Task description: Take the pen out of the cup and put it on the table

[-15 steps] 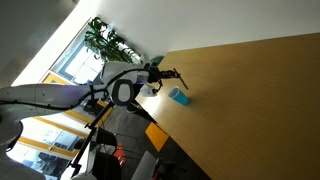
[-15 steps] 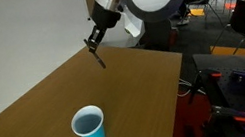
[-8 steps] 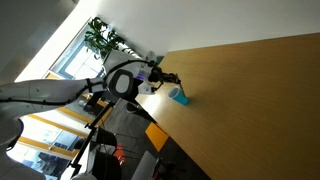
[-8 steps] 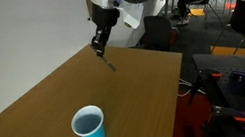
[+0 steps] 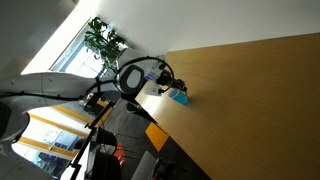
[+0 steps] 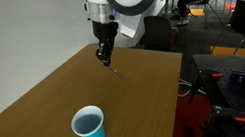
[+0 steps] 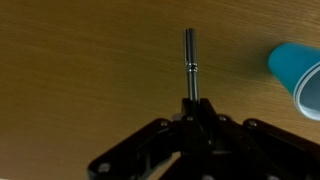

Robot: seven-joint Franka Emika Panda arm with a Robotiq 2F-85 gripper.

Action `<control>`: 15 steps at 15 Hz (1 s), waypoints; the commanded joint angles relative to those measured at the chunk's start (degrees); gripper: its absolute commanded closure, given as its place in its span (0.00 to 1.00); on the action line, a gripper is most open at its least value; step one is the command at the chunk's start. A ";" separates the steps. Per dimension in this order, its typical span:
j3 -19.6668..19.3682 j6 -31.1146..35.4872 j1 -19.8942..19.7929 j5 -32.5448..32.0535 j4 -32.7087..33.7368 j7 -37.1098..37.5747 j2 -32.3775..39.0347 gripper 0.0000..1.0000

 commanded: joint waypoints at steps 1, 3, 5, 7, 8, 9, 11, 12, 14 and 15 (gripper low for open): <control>13.42 -3.28 -14.99 -4.02 3.67 3.55 1.82 0.97; 17.84 -4.61 -20.06 -5.54 5.20 4.60 3.24 0.97; 20.87 -6.69 -23.49 -6.64 6.88 5.32 4.47 0.97; 23.13 -9.65 -25.72 -7.10 8.86 5.22 5.57 0.97; 23.89 -11.34 -26.39 -7.38 10.14 5.42 6.24 0.97; 24.64 -12.88 -26.92 -7.46 11.26 5.43 6.80 0.97; 25.51 -16.44 -27.33 -8.00 13.99 6.53 8.35 0.97; 25.83 -18.03 -27.39 -8.14 15.27 6.83 9.12 0.97; 26.25 -20.97 -27.39 -8.54 18.05 7.90 11.17 0.97; 26.44 -22.34 -27.45 -8.80 19.56 8.30 12.48 0.97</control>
